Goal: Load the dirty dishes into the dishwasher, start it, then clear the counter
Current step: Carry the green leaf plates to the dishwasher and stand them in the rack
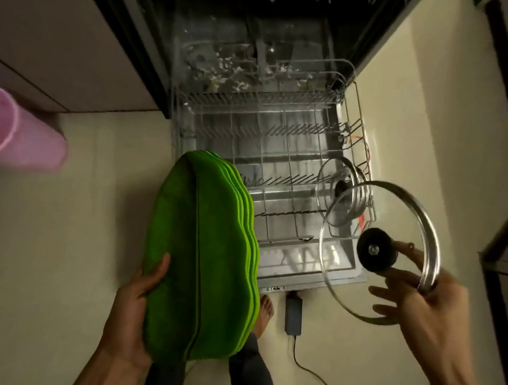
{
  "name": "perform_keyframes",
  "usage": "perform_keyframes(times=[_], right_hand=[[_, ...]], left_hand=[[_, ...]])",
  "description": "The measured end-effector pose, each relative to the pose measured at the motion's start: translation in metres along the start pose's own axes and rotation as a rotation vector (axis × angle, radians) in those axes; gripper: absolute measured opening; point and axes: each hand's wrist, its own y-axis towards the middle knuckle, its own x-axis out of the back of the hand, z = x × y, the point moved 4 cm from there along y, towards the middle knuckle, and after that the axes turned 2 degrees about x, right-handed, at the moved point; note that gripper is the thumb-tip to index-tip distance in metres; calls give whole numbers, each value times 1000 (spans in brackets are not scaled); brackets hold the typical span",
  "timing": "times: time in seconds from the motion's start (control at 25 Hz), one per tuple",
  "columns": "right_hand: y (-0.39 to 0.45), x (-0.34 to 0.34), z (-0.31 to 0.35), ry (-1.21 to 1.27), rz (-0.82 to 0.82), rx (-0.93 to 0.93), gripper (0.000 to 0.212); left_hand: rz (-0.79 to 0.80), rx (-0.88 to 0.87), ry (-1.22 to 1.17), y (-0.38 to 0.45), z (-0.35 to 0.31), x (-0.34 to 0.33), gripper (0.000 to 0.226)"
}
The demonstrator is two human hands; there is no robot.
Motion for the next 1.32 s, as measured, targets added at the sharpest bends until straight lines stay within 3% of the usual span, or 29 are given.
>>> perform_keyframes(times=[0.08, 0.12, 0.28, 0.44, 0.52, 0.56, 0.6, 0.68, 0.76, 0.8, 0.88, 0.92, 0.96, 1.08, 1.32], right_hand=[[32, -11, -12, -90, -43, 97, 47], [45, -15, -15, -139, -55, 149, 46], [91, -31, -32, -279, -62, 259, 37], [122, -54, -47, -474, -30, 321, 24], [131, -68, -52, -500, 2, 355, 19], [136, -74, -53, -509, 17, 377, 17], [140, -79, -54, -527, 25, 403, 18], [150, -88, -54, -571, 21, 441, 20], [161, -94, -53, -577, 21, 449, 23], [165, -97, -52, -576, 27, 450, 23], [171, -102, -52, -567, 47, 453, 22], [173, -105, -52, -566, 56, 453, 21], [175, -108, -52, -570, 67, 450, 21], [182, -111, -49, -565, 60, 428, 15], [203, -110, -37, -550, 73, 423, 11]], left_hand=[[9, 28, -8, 46, 13, -5, 89], [28, 36, -15, 64, 18, -8, 88], [23, 68, -10, 114, 39, -16, 28], [60, 76, 14, 133, 52, -19, 27], [70, 105, 47, 144, 56, -10, 38], [170, 123, 40, 145, 57, -15, 42], [139, 32, 76, 151, 59, 1, 50], [223, 69, -26, 149, 53, 11, 65], [144, 13, 50, 151, 53, -5, 53], [202, 206, -101, 151, 55, -9, 42], [161, 121, -40, 148, 53, -17, 40], [316, 154, -60, 147, 54, -27, 45], [343, 163, -77, 143, 53, -33, 48], [89, 58, 37, 147, 51, -16, 49], [50, 35, 54, 147, 52, -14, 57]])
